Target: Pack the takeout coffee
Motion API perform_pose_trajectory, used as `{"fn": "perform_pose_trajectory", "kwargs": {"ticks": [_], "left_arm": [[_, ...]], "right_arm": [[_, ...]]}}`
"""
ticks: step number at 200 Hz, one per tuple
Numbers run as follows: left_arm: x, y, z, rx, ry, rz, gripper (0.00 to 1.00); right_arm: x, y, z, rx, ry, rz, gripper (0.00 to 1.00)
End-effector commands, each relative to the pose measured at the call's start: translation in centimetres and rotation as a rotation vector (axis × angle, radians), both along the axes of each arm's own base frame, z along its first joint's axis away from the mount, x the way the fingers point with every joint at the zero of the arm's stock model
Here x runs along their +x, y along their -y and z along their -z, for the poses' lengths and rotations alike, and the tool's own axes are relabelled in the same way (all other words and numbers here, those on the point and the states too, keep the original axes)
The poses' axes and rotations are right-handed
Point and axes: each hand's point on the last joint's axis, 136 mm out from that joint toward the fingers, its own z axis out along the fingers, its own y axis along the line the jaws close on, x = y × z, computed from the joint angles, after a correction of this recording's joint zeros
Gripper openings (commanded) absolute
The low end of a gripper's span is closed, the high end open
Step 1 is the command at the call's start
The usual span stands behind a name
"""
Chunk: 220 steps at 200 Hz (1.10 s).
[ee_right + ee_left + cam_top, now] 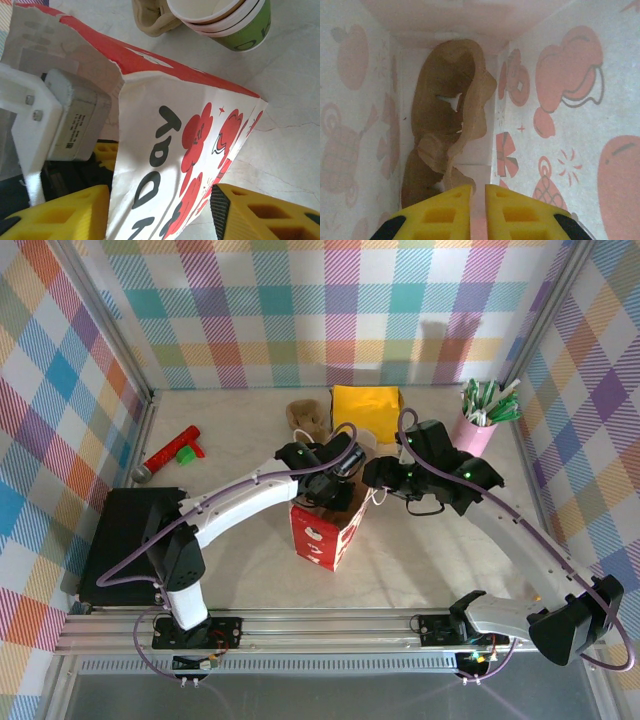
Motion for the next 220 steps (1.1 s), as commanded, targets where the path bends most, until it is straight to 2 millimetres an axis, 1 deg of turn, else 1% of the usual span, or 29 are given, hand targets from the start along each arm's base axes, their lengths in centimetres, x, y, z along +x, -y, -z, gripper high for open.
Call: {"fn": "perform_pose_trajectory", "kwargs": {"ticks": [1,58,121,138,157,220], "left_arm": [[-0.6,0.2,1.3,0.011,-0.034,0.0,0.14],[-0.7,0.1,1.5,0.015,-0.035,-0.001,0.12],[-0.4,0.4,1.3,-0.007,-0.023,-0.005,0.07],[-0.5,0.7,1.7,-0.019,-0.035,0.002,0.06],[-0.6,1.0,2.3,-0.025,-0.048,0.007,0.06],[-0.2,1.7,5.0,-0.001,-0.087,0.012,0.04]], "right_arm": [[0.0,-0.1,0.4,0.012,-0.012,0.003,0.56],[-0.1,0.0,0.7,0.009,-0.011,0.002,0.54],[-0.3,0.0,0.8,0.009,-0.01,-0.008,0.43],[-0.5,0.0,0.9,0.009,-0.012,-0.014,0.39],[-0.8,0.2,0.8,0.006,-0.01,-0.013,0.37],[-1.1,0.3,0.5,0.017,0.001,-0.018,0.32]]}}
